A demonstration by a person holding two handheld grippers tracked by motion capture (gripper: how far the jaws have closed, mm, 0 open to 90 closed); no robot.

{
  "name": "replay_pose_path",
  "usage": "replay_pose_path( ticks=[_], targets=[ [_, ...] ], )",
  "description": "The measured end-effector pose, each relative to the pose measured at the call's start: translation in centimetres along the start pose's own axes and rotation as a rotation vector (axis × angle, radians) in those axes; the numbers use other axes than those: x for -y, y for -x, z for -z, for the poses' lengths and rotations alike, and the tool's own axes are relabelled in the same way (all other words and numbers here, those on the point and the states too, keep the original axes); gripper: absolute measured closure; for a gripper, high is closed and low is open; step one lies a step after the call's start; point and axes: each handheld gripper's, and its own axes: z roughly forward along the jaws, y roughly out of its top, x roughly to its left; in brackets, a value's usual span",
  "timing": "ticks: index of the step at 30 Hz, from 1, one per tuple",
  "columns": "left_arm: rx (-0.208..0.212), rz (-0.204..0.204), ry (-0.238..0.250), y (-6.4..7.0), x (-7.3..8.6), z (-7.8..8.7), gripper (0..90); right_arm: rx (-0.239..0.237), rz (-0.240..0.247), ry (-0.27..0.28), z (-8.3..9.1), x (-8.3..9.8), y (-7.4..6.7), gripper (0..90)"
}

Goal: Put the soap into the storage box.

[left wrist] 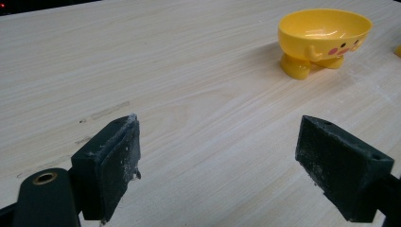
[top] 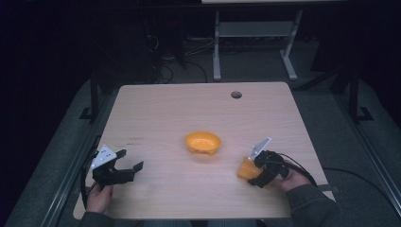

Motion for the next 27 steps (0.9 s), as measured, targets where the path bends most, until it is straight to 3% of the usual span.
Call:
replay_pose_path(
  ticks=[10, 27],
  targets=[
    [-0.007, 0.009, 0.005, -0.1, 0.0, 0.1, 14.1, -0.003, 0.002, -0.016, 0.1, -0.3, 0.0, 20.6],
    [-0.012, 0.019, 0.007, -0.2, 0.0, 0.1, 14.1, -0.004, 0.013, 0.05, 2.1, -1.6, 0.6, 20.6]
  ],
)
